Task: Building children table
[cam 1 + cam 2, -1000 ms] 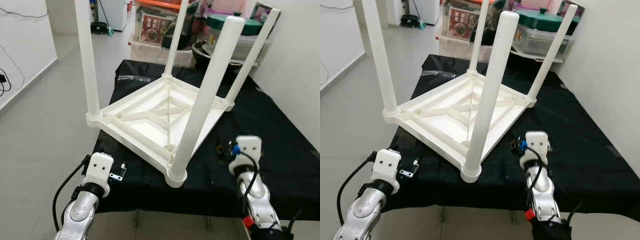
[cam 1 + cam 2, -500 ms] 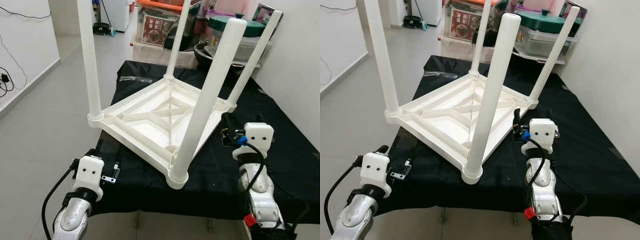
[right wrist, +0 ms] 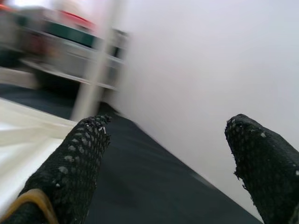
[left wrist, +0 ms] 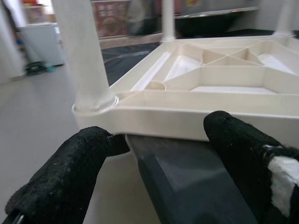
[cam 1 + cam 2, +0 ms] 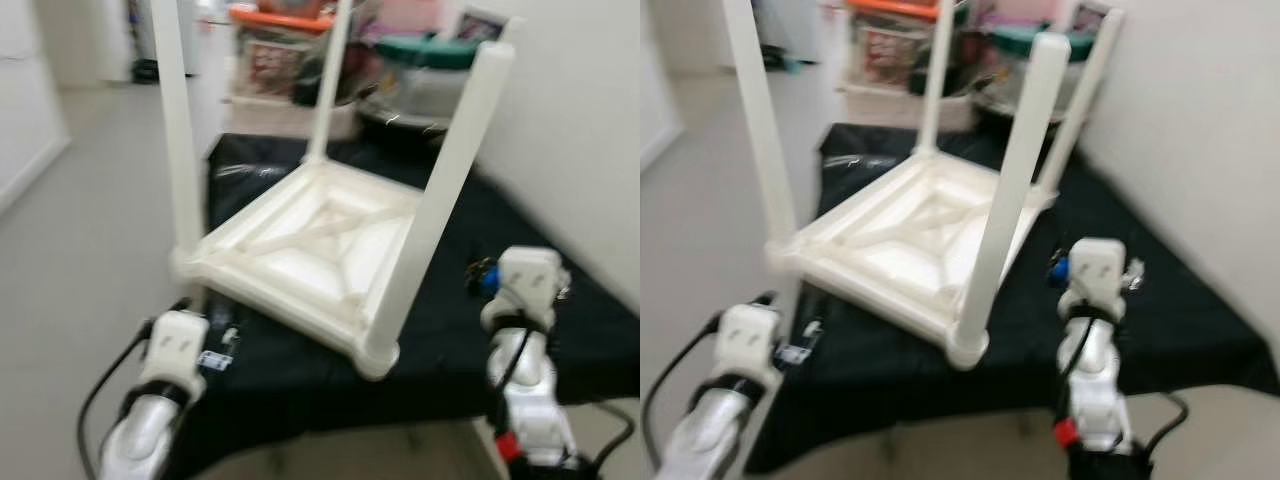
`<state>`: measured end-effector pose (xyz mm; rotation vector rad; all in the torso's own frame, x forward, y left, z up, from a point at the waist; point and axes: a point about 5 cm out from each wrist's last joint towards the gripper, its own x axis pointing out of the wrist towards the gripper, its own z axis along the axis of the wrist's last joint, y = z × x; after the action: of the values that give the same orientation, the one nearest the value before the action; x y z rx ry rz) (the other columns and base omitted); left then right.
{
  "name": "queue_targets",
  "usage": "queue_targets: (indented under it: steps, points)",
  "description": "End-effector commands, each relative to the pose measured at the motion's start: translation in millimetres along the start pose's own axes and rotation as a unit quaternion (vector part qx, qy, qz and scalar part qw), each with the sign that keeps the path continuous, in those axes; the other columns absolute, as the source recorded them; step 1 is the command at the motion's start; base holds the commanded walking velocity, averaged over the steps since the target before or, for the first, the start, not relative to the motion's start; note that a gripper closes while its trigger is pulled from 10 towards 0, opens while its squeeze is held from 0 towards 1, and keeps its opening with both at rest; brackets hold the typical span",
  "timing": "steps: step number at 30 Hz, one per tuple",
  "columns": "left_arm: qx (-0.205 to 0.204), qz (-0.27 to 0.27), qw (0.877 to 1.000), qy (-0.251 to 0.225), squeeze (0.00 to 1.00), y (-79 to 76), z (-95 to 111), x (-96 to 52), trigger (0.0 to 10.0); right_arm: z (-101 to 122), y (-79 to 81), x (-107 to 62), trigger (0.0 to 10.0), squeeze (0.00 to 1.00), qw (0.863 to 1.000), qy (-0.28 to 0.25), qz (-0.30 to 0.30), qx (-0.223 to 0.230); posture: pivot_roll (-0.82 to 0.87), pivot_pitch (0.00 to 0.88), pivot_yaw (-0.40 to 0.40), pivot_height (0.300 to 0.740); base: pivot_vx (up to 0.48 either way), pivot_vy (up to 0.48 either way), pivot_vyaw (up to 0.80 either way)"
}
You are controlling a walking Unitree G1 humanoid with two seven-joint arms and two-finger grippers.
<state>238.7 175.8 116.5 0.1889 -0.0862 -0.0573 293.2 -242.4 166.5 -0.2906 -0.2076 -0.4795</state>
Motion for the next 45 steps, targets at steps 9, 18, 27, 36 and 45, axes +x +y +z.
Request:
queue_targets:
  steps: [9, 18, 27, 36, 45]
  points:
    - [-0.005, -0.014, 1.000, -0.002, 0.00, -8.7, 2, 0.7, 10.0, 1, 2.6, -0.3, 10.0, 0.00, 1.000, 0.018, 0.005, 0.007, 0.07, 0.000, -0.156, 0.740, 0.000, 0.000, 0.00]
    - [-0.002, -0.014, 1.000, 0.002, 0.00, -7.1, 1, 0.5, 10.0, 11, -20.4, 1.8, 10.0, 0.00, 0.998, -0.010, -0.064, -0.025, 0.06, 0.000, -0.154, 0.740, 0.000, 0.000, -0.07]
    - [-0.003, -0.019, 1.000, 0.004, 0.00, -8.6, -1, 3.4, 10.0, 84, -25.7, 18.8, 10.0, 0.00, 0.982, -0.180, -0.036, 0.052, 0.04, 0.000, -0.135, 0.740, 0.000, 0.000, 0.00]
    - [-0.004, -0.021, 1.000, 0.002, 0.00, -10.7, -2, 7.1, 10.0, 206, -28.2, 38.4, 10.0, 0.00, 0.905, -0.385, 0.008, 0.182, 0.04, 0.000, -0.138, 0.740, 0.000, 0.000, 0.00]
    - [-0.003, -0.022, 1.000, 0.003, 0.00, -12.8, -3, 8.4, 10.0, 250, 22.5, 11.0, 10.0, 0.00, 0.811, -0.404, 0.290, 0.308, 0.05, 0.000, -0.137, 0.740, 0.000, 0.000, 0.00]
